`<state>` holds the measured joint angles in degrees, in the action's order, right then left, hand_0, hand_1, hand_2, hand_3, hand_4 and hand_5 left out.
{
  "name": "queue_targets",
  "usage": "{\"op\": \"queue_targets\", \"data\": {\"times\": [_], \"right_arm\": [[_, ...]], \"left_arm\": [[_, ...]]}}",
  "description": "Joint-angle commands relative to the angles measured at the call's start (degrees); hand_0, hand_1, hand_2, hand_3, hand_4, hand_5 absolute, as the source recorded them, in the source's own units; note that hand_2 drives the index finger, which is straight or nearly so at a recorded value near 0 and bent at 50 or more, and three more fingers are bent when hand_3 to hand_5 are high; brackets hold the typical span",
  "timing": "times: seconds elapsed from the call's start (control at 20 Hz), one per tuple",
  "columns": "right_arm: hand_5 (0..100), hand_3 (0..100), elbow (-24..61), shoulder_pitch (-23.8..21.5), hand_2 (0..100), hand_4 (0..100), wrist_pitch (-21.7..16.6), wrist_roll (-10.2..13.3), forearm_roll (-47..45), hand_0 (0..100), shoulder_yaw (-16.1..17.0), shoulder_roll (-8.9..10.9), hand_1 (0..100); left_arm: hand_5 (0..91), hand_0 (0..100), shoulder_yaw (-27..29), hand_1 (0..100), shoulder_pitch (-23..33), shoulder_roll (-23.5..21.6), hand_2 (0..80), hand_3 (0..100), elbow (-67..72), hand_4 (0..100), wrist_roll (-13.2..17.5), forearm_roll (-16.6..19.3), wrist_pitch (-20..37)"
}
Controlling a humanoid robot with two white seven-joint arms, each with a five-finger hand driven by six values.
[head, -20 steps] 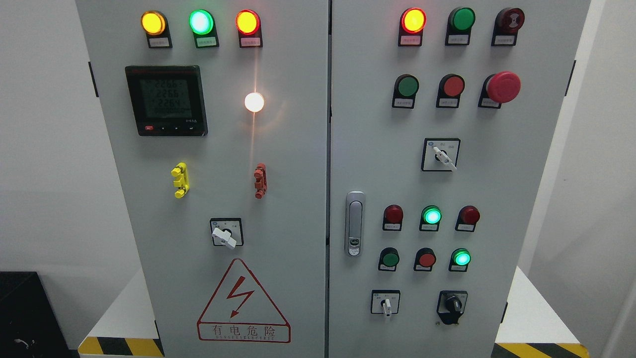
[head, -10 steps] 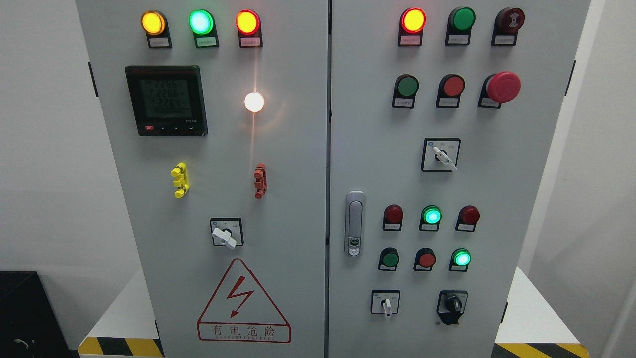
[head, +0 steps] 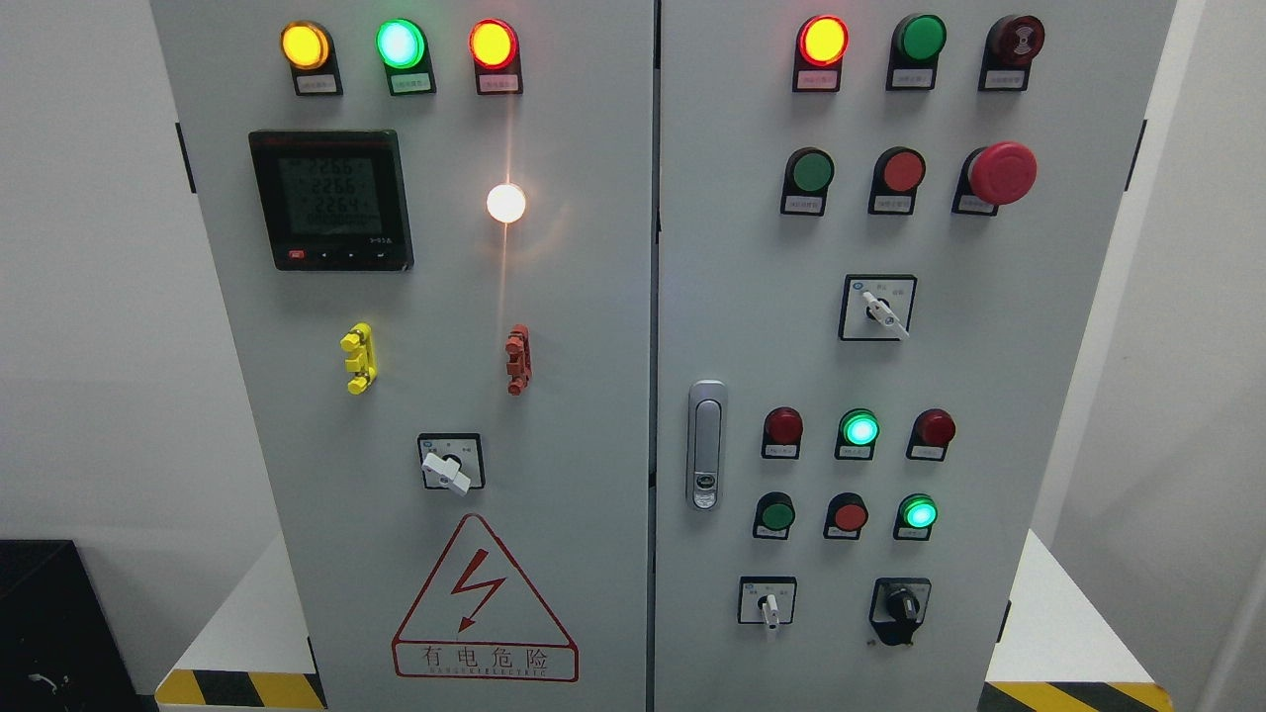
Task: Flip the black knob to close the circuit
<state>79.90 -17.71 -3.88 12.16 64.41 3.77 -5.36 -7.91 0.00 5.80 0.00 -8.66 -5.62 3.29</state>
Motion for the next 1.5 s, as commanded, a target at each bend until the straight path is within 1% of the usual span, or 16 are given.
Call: {"op": "queue_targets", "data": {"times": [0.0, 0.15, 0.35, 0.5, 0.6, 0.7, 0.8, 0.85, 0.95, 1.1, 1.45], "right_arm": [[100, 100, 14.22, 0.66, 88, 97, 2.2, -2.13, 2.04, 0, 0.36, -0.88, 0], [100, 100, 15.64, 2.23, 89, 97, 3.52, -3.1, 2.13, 0, 0.36, -0.97, 0], [100, 100, 18.01, 4.87, 89, 98, 6.42, -5.82, 2.22, 0, 0.27, -1.05, 0], [100, 100, 18.28, 7.5, 89, 98, 8.18, -7.32, 2.3, 0, 0.1, -1.14, 0], [100, 100, 18.19, 9.43, 89, 98, 8.62, -8.29, 2.74, 0, 0.19, -1.05, 0], [100, 100, 18.19, 11.19, 89, 98, 10.37, -9.34, 3.18, 0, 0.19, -1.05, 0], [100, 100, 18.28, 12.34, 88, 98, 11.26, -9.61, 3.27, 0, 0.19, -1.32, 0], [100, 100, 18.28, 12.78, 88, 98, 11.35, -9.61, 3.27, 0, 0.19, -1.75, 0], [100, 100, 18.28, 13.92, 88, 98, 11.96, -9.7, 3.71, 0, 0.19, -1.76, 0], [100, 100, 18.02, 16.64, 88, 98, 13.37, -10.84, 3.71, 0, 0.19, -1.76, 0], [100, 100, 15.73, 20.95, 88, 98, 14.07, -11.02, 5.29, 0, 0.45, -1.76, 0]], "left_arm": [[0.0, 12, 0.0, 56, 1.23, 0.0, 0.0, 0, -1.67, 0, 0.04, 0.0, -0.04], [0.0, 12, 0.0, 56, 1.32, 0.0, 0.0, 0, -1.67, 0, 0.04, 0.0, -0.04], [0.0, 12, 0.0, 56, 1.32, 0.0, 0.0, 0, -1.67, 0, 0.04, 0.0, -0.04], [0.0, 12, 0.0, 56, 1.32, 0.0, 0.0, 0, -1.67, 0, 0.04, 0.0, -0.04], [0.0, 12, 0.0, 56, 1.23, 0.0, 0.0, 0, -1.67, 0, 0.04, 0.0, -0.04], [0.0, 12, 0.0, 56, 1.32, 0.0, 0.0, 0, -1.67, 0, 0.04, 0.0, -0.04], [0.0, 12, 0.0, 56, 1.23, 0.0, 0.0, 0, -1.67, 0, 0.04, 0.0, -0.04], [0.0, 12, 0.0, 56, 1.32, 0.0, 0.0, 0, -1.67, 0, 0.04, 0.0, -0.04], [0.0, 12, 0.0, 56, 1.32, 0.0, 0.0, 0, -1.67, 0, 0.04, 0.0, -0.04], [0.0, 12, 0.0, 56, 1.32, 0.0, 0.0, 0, -1.67, 0, 0.04, 0.0, -0.04], [0.0, 12, 0.0, 56, 1.32, 0.0, 0.0, 0, -1.67, 0, 0.04, 0.0, -0.04]]}}
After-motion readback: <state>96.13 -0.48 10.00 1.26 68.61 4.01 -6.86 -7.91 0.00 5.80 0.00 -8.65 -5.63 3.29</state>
